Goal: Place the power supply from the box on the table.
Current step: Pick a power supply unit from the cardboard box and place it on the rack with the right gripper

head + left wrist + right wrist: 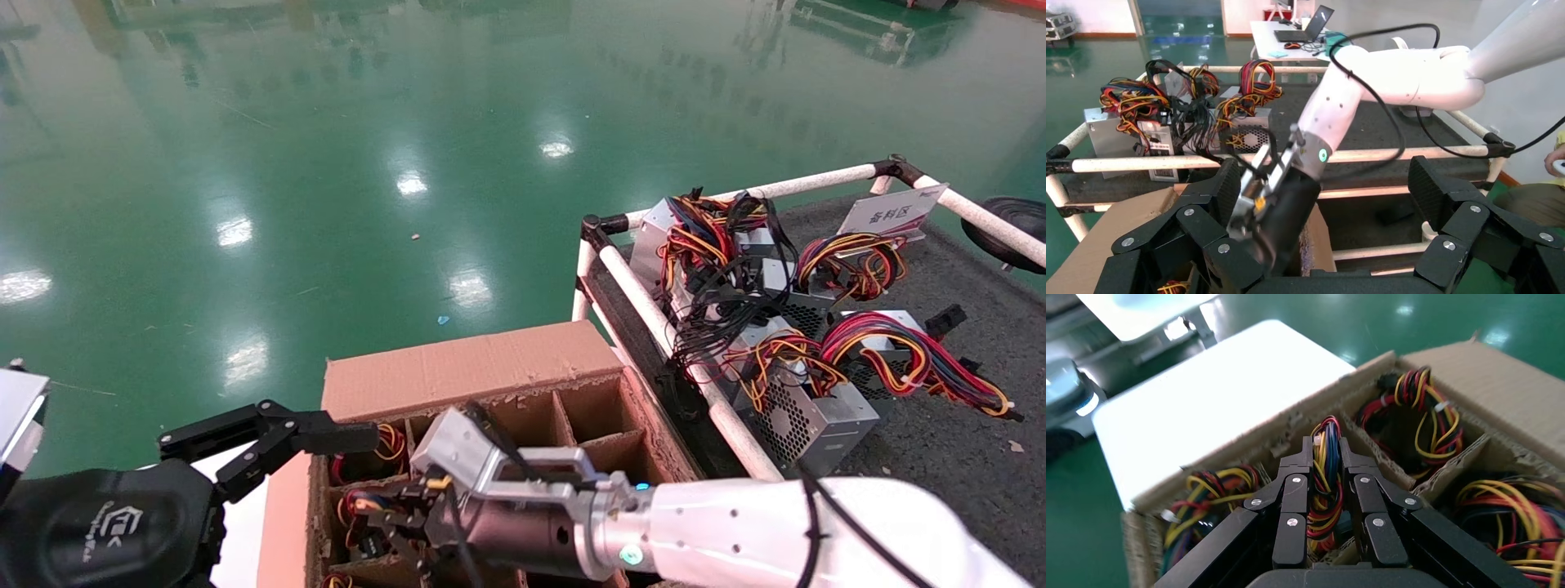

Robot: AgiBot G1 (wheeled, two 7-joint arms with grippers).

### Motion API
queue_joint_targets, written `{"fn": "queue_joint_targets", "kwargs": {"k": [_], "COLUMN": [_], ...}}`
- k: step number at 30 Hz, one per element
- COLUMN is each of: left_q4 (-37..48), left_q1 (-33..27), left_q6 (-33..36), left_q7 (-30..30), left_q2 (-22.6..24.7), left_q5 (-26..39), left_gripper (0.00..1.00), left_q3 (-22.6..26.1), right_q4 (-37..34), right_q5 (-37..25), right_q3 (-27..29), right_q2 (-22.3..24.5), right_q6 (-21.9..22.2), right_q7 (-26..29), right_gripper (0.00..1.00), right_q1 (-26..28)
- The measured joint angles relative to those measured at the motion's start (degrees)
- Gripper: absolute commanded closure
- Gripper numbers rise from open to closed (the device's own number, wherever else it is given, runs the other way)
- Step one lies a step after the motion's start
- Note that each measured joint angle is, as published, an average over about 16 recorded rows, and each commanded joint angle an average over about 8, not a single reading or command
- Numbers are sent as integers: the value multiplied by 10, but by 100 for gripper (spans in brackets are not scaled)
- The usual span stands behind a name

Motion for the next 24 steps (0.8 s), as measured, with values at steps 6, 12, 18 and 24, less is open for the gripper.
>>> {"fn": "queue_joint_targets", "kwargs": {"k": [6,12,18,24], "left_q4": [0,0,0,0], "left_q1": [0,0,0,0], "left_q6": [0,0,0,0], "left_q7": [0,0,0,0], "left_q2": [0,0,0,0], "left_q5": [0,0,0,0], "left_gripper": [0,0,0,0], "left_q3": [0,0,0,0], "right_q4": [10,23,35,37], "right_q5": [39,88,144,202], "right_q3": [17,41,72,107], "right_q2": [18,42,70,103], "right_q6": [-24,-49,-71,-89], "right_q7": [36,86,142,194], "right_gripper": [100,100,100,100], "right_q1": [13,31,57,90]}}
